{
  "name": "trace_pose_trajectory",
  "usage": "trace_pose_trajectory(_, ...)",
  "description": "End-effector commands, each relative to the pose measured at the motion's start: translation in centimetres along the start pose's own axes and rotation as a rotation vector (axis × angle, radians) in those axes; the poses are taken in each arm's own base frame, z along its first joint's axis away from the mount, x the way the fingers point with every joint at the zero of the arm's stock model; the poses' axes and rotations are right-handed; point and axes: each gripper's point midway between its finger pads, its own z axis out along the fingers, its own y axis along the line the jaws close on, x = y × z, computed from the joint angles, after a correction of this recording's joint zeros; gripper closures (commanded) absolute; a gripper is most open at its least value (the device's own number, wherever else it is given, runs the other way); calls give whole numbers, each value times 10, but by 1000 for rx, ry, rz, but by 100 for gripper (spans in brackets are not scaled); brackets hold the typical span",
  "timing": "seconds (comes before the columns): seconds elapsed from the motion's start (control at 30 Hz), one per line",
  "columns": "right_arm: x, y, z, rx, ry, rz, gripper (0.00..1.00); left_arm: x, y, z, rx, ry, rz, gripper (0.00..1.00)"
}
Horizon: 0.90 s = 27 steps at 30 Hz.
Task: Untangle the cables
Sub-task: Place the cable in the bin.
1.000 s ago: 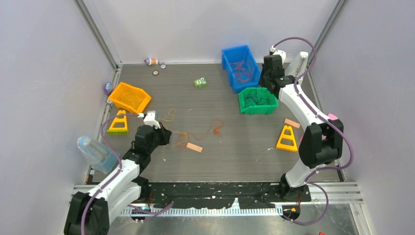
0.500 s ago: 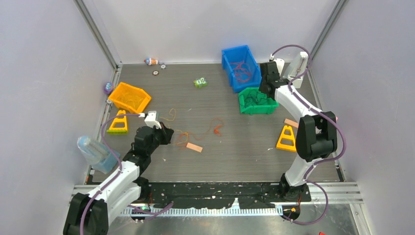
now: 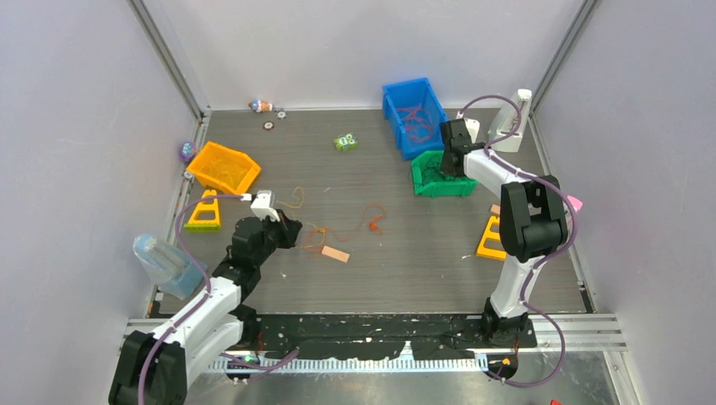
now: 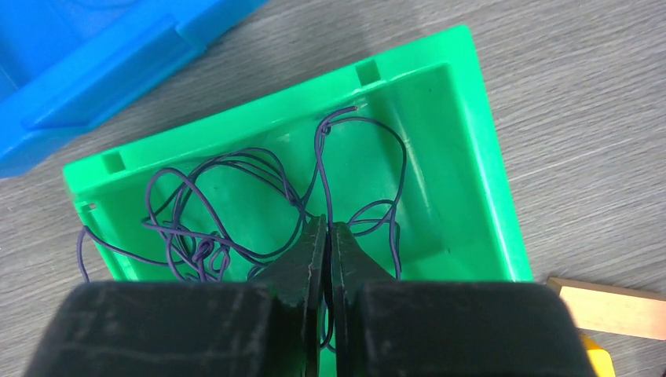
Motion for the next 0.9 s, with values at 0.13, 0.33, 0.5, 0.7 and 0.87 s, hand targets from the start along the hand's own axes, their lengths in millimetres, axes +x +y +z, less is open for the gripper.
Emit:
trace_pose_trajectory(0.13,-14,3,-12,-32,-41,44,72,-14,-13,1,57,-55,41,100)
trace_pose_trajectory(0.33,-34,5,-42,-97,-113,63,41,-14,-18,3,82,-49,50,100)
trace_pose_trajectory(0.5,-40,13,-69,-214,-167,79,17,-13,-23,5,104,-37,57,100)
trace_pose_trajectory(0.7,-40,34,-119,-400,-268,49,5,-13,-30,5,137,-38,71,100)
trace_pose_trajectory(0.87,-7,75,-151,-590,-306,-48,5,-17,-38,1,168,-57,75,100)
